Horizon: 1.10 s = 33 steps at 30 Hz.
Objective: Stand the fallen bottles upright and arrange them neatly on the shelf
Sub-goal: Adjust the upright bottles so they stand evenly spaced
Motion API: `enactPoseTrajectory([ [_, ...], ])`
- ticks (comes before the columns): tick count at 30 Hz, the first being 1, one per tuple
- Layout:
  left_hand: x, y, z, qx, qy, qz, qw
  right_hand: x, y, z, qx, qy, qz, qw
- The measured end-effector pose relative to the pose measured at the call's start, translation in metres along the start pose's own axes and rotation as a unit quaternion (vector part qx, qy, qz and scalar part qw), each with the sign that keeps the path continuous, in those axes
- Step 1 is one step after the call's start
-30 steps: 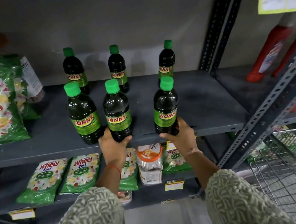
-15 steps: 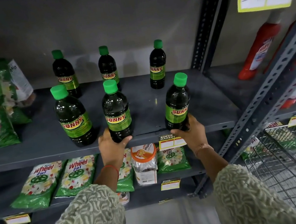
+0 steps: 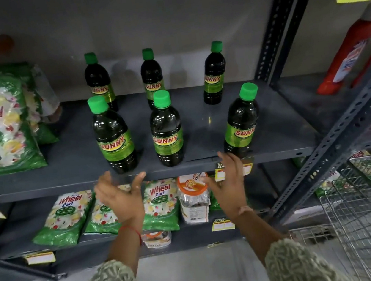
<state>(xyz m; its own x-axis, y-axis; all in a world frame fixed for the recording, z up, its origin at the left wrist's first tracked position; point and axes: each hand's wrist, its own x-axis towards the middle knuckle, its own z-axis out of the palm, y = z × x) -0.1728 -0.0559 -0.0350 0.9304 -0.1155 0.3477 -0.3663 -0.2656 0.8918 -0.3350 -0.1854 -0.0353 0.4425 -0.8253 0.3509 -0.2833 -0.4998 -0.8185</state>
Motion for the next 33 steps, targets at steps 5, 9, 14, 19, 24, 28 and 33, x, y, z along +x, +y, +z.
enactPoseTrajectory([
  [5, 0.052, -0.011, -0.014, -0.066, -0.138, -0.063, 0.986, 0.055, -0.040, 0.043, 0.101, -0.186, 0.094, 0.973],
  [9, 0.068, -0.014, -0.007, -0.041, -0.174, -0.047, 0.983, 0.067, -0.045, 0.056, 0.054, -0.181, 0.095, 0.977],
  [14, 0.073, -0.021, -0.008, -0.037, -0.149, -0.039, 0.987, 0.062, -0.043, 0.064, 0.032, -0.157, 0.095, 0.982],
  [19, 0.090, -0.028, -0.023, -0.015, -0.142, -0.032, 0.989, 0.060, -0.045, 0.067, 0.006, -0.154, 0.085, 0.984],
  [24, 0.107, -0.037, -0.042, 0.003, -0.149, -0.037, 0.988, 0.055, -0.052, 0.073, -0.007, -0.162, 0.082, 0.983],
  [28, 0.114, -0.042, -0.051, 0.012, -0.158, -0.034, 0.987, 0.054, -0.053, 0.074, -0.015, -0.160, 0.082, 0.984],
  [33, 0.118, -0.049, -0.054, -0.004, -0.200, -0.034, 0.979, 0.053, -0.053, 0.075, -0.028, -0.154, 0.072, 0.985],
])
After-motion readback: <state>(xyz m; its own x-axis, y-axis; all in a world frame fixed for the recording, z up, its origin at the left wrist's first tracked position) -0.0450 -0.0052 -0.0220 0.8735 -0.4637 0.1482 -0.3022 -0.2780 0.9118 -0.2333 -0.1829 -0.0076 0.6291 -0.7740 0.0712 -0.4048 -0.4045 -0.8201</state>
